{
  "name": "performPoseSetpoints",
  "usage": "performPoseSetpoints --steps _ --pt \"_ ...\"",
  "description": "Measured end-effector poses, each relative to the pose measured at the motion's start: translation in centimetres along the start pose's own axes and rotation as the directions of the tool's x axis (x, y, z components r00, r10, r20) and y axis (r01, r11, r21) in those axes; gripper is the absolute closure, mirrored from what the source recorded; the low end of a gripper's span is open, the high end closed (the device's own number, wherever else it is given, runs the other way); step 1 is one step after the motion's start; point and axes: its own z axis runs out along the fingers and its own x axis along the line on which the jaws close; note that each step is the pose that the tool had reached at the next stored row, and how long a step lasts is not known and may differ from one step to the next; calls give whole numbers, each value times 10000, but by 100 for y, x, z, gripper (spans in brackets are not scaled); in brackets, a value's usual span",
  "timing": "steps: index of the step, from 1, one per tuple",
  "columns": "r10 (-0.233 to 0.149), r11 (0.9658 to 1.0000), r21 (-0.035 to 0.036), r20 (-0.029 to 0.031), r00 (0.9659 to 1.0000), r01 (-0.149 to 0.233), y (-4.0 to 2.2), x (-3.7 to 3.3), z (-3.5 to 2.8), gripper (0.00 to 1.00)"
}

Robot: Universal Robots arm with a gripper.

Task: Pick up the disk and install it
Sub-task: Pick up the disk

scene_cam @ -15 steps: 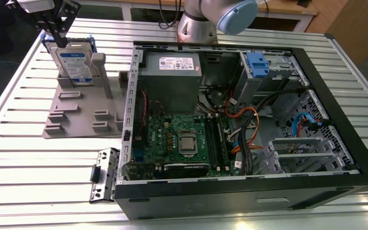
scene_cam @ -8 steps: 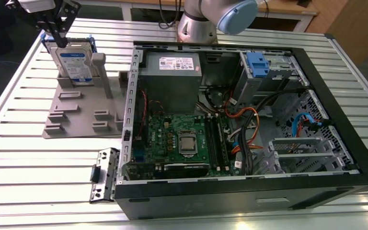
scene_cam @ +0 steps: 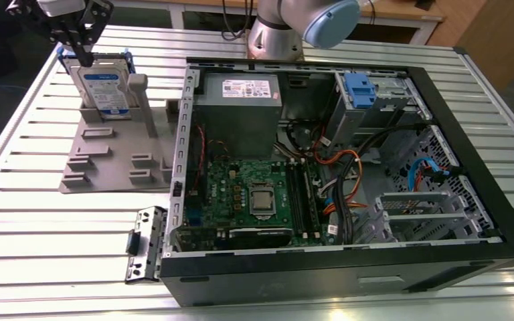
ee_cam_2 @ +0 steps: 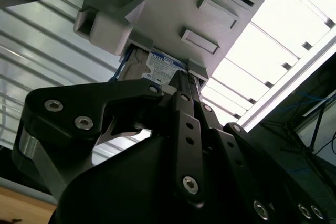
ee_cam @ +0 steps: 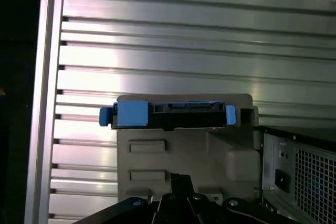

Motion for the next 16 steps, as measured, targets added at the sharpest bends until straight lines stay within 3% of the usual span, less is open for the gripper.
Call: performPoseSetpoints --steps 6,16 --pt "-528 9986 43 -20 9986 528 0 1 0 90" --pt "-979 9952 56 -36 9952 980 0 1 0 90"
